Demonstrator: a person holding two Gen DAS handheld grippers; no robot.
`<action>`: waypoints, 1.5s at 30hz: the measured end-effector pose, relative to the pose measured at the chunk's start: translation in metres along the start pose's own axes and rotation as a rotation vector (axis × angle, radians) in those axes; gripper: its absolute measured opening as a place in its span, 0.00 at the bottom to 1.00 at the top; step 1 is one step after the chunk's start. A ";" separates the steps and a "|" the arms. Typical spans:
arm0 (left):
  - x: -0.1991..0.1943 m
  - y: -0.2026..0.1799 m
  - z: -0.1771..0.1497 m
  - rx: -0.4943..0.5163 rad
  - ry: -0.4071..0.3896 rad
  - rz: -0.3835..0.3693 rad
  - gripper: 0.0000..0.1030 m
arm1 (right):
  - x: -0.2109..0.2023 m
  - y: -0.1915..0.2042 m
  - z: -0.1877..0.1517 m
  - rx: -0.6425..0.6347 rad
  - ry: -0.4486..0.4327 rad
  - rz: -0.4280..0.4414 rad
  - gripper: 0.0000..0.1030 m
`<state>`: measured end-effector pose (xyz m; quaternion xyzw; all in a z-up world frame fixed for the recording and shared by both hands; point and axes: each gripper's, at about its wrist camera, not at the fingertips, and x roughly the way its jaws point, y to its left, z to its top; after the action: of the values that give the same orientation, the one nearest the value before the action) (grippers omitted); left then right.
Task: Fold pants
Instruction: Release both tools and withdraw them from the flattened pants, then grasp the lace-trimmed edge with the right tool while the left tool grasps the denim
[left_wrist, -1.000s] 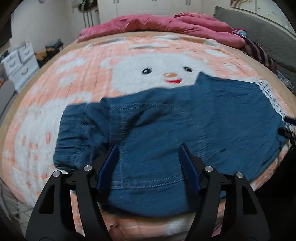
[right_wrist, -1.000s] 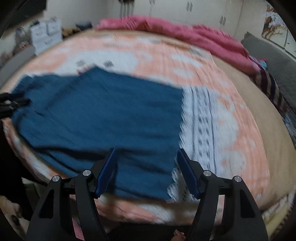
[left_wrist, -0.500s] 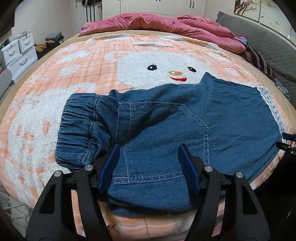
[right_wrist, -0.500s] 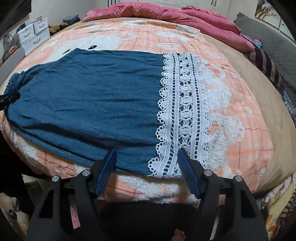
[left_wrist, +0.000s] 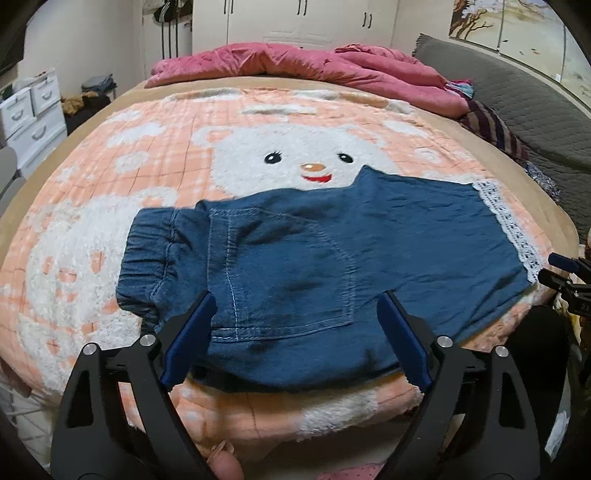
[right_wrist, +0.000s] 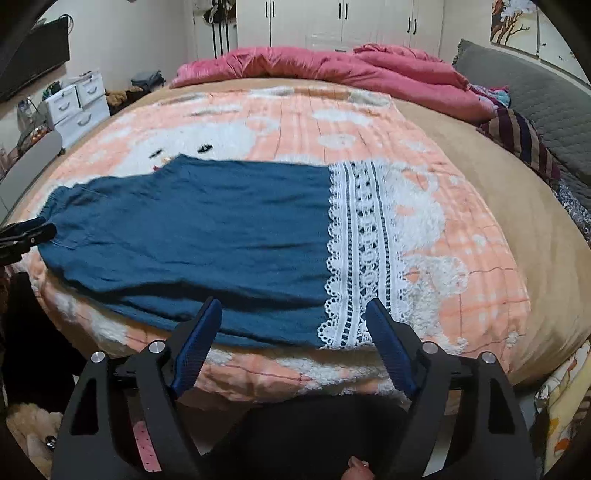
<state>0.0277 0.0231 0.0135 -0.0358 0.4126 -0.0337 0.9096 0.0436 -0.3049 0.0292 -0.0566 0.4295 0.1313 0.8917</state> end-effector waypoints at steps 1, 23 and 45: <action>-0.003 -0.003 0.001 0.006 -0.004 -0.005 0.81 | -0.004 0.001 0.001 0.002 -0.011 0.002 0.78; -0.006 -0.084 0.025 0.143 -0.023 -0.108 0.90 | -0.034 -0.019 -0.009 0.080 -0.087 0.005 0.88; 0.101 -0.228 0.107 0.449 0.074 -0.239 0.90 | 0.007 -0.078 -0.038 0.351 -0.031 0.104 0.87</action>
<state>0.1674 -0.2092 0.0301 0.1199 0.4207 -0.2329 0.8686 0.0415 -0.3868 -0.0008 0.1243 0.4345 0.1012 0.8863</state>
